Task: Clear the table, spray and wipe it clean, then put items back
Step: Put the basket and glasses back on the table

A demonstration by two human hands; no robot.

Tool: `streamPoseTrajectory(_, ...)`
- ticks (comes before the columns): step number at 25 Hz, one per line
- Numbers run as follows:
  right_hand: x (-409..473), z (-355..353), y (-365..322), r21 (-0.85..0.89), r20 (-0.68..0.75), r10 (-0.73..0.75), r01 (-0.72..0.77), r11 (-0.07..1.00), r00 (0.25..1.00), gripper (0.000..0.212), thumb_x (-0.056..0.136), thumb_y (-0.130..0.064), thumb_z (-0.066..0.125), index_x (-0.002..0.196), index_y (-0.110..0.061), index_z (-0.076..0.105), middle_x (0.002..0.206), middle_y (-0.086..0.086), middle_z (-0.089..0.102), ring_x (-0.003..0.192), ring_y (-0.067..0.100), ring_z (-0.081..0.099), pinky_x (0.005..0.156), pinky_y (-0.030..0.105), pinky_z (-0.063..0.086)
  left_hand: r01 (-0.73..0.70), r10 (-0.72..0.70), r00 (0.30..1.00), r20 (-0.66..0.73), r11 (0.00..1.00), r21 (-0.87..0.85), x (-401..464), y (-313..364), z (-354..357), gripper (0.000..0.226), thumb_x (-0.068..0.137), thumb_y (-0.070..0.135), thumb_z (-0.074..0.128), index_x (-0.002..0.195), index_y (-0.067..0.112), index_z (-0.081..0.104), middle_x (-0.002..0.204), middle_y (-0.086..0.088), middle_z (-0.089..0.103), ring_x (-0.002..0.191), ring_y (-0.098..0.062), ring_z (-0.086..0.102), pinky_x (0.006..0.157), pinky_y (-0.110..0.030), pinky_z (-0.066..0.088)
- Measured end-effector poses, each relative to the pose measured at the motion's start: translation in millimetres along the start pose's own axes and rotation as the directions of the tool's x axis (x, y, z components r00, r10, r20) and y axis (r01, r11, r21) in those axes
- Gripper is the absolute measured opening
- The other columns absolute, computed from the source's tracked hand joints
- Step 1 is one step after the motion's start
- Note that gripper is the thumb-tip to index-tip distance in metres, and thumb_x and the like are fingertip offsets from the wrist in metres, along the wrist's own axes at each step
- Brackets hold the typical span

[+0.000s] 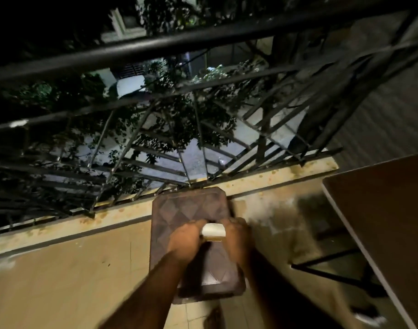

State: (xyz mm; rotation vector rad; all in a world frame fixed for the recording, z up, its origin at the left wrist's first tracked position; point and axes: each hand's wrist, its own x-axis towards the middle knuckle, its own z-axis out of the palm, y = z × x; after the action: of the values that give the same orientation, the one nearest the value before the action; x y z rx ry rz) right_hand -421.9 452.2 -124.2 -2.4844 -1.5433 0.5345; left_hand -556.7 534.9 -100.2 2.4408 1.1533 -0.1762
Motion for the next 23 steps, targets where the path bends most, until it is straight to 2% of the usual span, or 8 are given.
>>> streamPoseTrajectory(2, -25, -50, 35, 0.002, -0.024, 0.050, -0.050, 0.999, 0.998, 0.043, 0.051, -0.020, 0.081, 0.093, -0.022, 0.070, 0.082, 0.002, 0.070, 0.077, 0.027, 0.066, 0.061, 0.034, 0.052, -0.111, 0.112, 0.994, -0.016, 0.993, 0.038, -2, 55, -22, 0.035, 0.086, 0.033, 0.060, 0.120, 0.034, 0.054, 0.118, 0.004, 0.063, 0.105, -0.020, 0.060, 0.087, -0.032, 0.047)
streamPoseTrajectory(4, -57, -100, 73, 0.008, -0.068, 0.122, -0.121, 0.993, 0.990, 0.044, 0.071, -0.024, 0.072, 0.114, -0.025, 0.062, 0.105, -0.001, 0.067, 0.099, 0.026, 0.061, 0.080, 0.036, 0.048, -0.217, 0.218, 0.975, -0.044, 0.975, 0.044, -8, 115, -37, 0.035, 0.086, 0.032, 0.059, 0.120, 0.035, 0.053, 0.116, 0.005, 0.063, 0.105, -0.020, 0.060, 0.085, -0.033, 0.048)
streamPoseTrajectory(6, -91, -145, 114, 0.020, -0.109, 0.155, -0.154, 0.988, 0.982, 0.045, 0.082, -0.024, 0.063, 0.126, -0.028, 0.054, 0.119, -0.003, 0.061, 0.111, 0.022, 0.054, 0.091, 0.036, 0.044, -0.313, 0.316, 0.947, -0.060, 0.948, 0.053, -14, 177, -48, 0.036, 0.085, 0.033, 0.061, 0.120, 0.035, 0.052, 0.117, 0.005, 0.063, 0.105, -0.020, 0.060, 0.086, -0.033, 0.048)
streamPoseTrajectory(12, -227, -259, 249, -0.019, -0.276, 0.308, -0.325, 0.945, 0.910, 0.039, 0.082, -0.029, 0.064, 0.119, -0.031, 0.051, 0.119, -0.004, 0.061, 0.112, 0.022, 0.053, 0.087, 0.038, 0.042, -0.558, 0.563, 0.821, -0.091, 0.826, 0.079, -65, 386, -44, 0.049, 0.082, 0.044, 0.063, 0.128, 0.034, 0.052, 0.122, 0.006, 0.060, 0.108, -0.020, 0.059, 0.089, -0.033, 0.047)
streamPoseTrajectory(15, -302, -285, 315, 0.001, -0.346, 0.414, -0.441, 0.898, 0.842, 0.043, 0.082, -0.030, 0.065, 0.122, -0.030, 0.050, 0.120, -0.004, 0.059, 0.112, 0.022, 0.053, 0.088, 0.039, 0.042, -0.650, 0.653, 0.757, -0.024, 0.756, 0.081, -89, 481, -19, 0.051, 0.084, 0.040, 0.061, 0.133, 0.036, 0.047, 0.126, 0.005, 0.048, 0.108, -0.021, 0.057, 0.088, -0.035, 0.047)
streamPoseTrajectory(17, -355, -294, 360, 0.061, -0.364, 0.513, -0.530, 0.846, 0.777, 0.045, 0.083, -0.030, 0.065, 0.125, -0.030, 0.049, 0.123, -0.003, 0.057, 0.115, 0.023, 0.052, 0.091, 0.039, 0.042, -0.722, 0.723, 0.690, 0.019, 0.687, 0.087, -107, 545, 4, 0.050, 0.086, 0.038, 0.060, 0.133, 0.037, 0.045, 0.125, 0.006, 0.044, 0.108, -0.019, 0.055, 0.088, -0.033, 0.045)
streamPoseTrajectory(23, -475, -289, 459, 0.237, -0.342, 0.759, -0.731, 0.640, 0.554, 0.039, 0.084, -0.030, 0.060, 0.122, -0.030, 0.050, 0.122, -0.002, 0.055, 0.112, 0.022, 0.054, 0.090, 0.040, 0.046, -0.882, 0.861, 0.470, 0.195, 0.456, 0.114, -142, 688, 75, 0.055, 0.084, 0.038, 0.062, 0.136, 0.039, 0.043, 0.126, 0.006, 0.047, 0.110, -0.017, 0.051, 0.091, -0.032, 0.045)
